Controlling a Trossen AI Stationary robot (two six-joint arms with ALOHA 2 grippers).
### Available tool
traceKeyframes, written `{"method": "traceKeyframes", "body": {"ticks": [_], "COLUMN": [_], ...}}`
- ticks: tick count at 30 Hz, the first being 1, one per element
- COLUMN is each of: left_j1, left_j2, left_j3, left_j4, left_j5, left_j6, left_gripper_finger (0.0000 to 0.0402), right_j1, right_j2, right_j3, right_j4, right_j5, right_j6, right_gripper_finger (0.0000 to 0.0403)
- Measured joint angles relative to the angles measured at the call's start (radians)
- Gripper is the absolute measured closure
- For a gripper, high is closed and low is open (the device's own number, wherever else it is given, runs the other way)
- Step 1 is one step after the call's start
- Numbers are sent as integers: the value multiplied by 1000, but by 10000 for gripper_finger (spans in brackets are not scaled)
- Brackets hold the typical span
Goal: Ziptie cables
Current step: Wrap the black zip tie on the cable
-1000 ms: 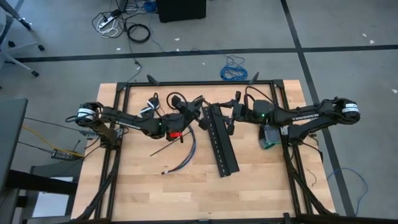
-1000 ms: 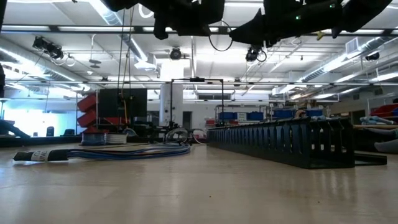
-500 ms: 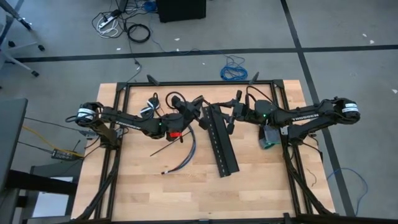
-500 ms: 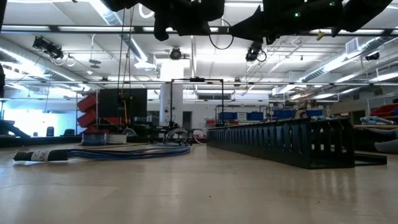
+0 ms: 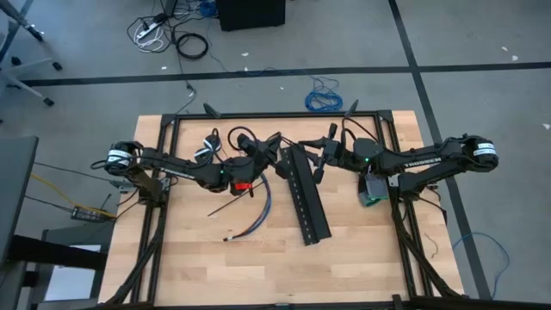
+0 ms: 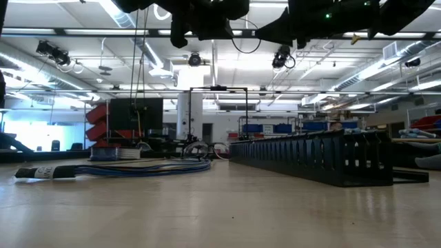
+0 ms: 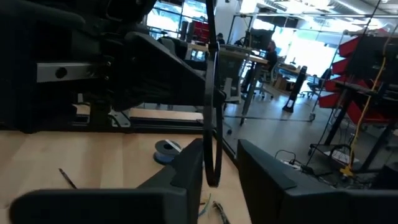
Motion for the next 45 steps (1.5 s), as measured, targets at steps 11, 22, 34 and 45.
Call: {"method": "traceKeyframes", "body": {"ticks": [11,22,34,45], "left_j1": [0,-14,-68,-41], "left_j2": [1,1,-27,-174], "left_j3": [0,-1,-1,-1], "left_j4": [3,-29,-50,-166], "left_j5": [30,183,-122,641], "left_j6": [9,228,430,362], "left_gripper_finger": [401,341,249,249], "right_j1": [0,0,-24,-107], "right_j2": [0,-2,-234,-274], "right_j3": [0,0,1,1], "right_j4": [4,0,-289,43], "right_j5": [-18,-18,-284,-1042], "right_j6": [-1,-2,230,624], "right_gripper_finger": [394,401,401,402]}}
